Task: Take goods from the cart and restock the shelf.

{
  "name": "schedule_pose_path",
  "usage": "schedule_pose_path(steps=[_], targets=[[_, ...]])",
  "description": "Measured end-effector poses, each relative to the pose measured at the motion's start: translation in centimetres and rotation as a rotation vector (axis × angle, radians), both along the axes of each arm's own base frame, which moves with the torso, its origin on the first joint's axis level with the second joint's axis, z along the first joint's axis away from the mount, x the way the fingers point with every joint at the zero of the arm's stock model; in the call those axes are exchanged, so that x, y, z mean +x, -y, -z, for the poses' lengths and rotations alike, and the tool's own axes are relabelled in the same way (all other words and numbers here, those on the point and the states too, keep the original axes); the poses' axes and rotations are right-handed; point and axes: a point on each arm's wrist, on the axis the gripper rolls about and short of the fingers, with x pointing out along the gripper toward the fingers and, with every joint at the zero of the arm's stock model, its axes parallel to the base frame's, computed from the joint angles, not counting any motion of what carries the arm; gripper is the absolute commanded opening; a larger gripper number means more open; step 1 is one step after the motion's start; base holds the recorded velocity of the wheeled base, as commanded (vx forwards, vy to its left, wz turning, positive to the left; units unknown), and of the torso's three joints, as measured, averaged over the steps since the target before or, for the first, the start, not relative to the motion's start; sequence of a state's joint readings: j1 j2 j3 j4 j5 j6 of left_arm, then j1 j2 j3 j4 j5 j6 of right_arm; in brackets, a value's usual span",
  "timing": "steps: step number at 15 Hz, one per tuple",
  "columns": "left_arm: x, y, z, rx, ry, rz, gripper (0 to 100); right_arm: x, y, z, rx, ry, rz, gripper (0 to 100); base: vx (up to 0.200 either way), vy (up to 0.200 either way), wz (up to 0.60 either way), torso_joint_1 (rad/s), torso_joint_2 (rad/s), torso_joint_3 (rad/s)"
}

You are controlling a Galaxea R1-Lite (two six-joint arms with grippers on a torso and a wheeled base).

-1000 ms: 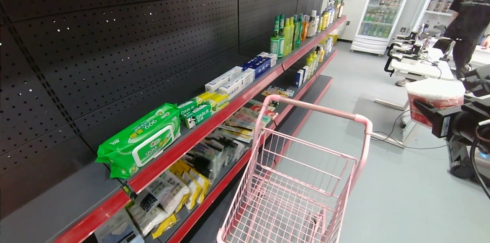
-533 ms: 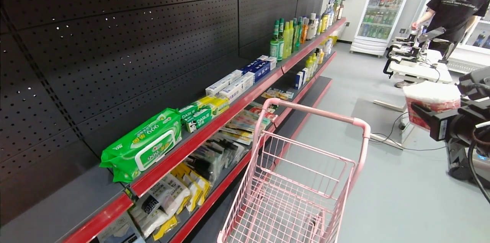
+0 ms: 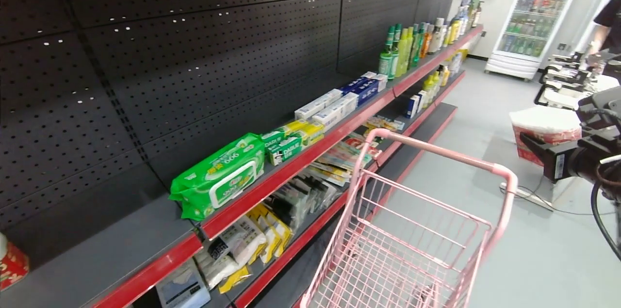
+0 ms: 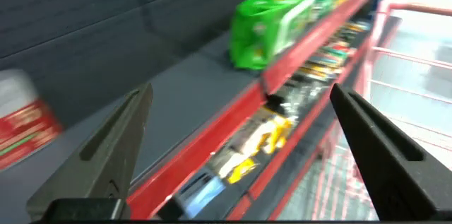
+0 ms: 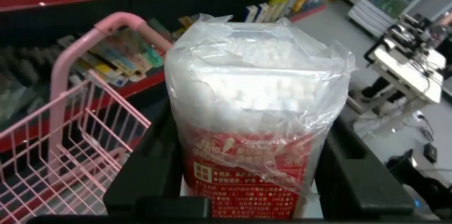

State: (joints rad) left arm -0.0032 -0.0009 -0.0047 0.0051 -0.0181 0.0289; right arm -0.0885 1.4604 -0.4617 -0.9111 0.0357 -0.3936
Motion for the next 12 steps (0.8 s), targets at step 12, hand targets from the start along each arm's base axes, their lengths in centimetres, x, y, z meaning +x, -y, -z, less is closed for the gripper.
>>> schedule_pose_path(steps=[12], targets=[[0.0, 0.0, 0.0, 0.0, 0.0, 0.0, 100, 0.09, 0.03, 0.04, 0.0, -0.002, 0.002, 0, 0.0, 0.0, 0.6, 0.003, 0.0, 0.006]])
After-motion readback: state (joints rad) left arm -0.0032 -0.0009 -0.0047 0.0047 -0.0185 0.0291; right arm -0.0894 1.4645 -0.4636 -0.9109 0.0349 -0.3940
